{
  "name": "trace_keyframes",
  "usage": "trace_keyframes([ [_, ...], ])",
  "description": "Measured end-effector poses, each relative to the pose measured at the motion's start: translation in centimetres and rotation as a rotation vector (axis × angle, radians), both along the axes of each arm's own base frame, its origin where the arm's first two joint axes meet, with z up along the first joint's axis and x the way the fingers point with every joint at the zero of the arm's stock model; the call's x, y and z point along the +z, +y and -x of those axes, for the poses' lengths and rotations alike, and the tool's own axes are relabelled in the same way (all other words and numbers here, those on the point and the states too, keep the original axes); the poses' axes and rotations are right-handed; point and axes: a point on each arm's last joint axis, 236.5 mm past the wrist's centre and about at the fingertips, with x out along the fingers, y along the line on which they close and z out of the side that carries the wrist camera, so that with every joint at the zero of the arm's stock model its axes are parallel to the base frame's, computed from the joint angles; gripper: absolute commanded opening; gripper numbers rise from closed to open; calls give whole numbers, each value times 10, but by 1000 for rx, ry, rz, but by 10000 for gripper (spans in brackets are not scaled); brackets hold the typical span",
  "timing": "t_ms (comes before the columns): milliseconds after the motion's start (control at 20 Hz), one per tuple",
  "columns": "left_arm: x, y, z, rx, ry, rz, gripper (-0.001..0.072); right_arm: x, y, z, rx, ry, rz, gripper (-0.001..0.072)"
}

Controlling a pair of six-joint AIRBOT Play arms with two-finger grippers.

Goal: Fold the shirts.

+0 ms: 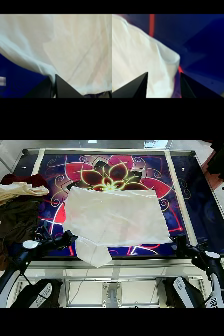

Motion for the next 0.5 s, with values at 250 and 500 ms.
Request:
trace_keyframes([
  [250, 0, 0, 0, -5, -1, -4, 19, -16, 16, -19, -37, 16, -35, 51],
  [500, 8, 0, -7, -15, -31, -9, 17, 11, 14, -51, 68, -90, 61, 24],
])
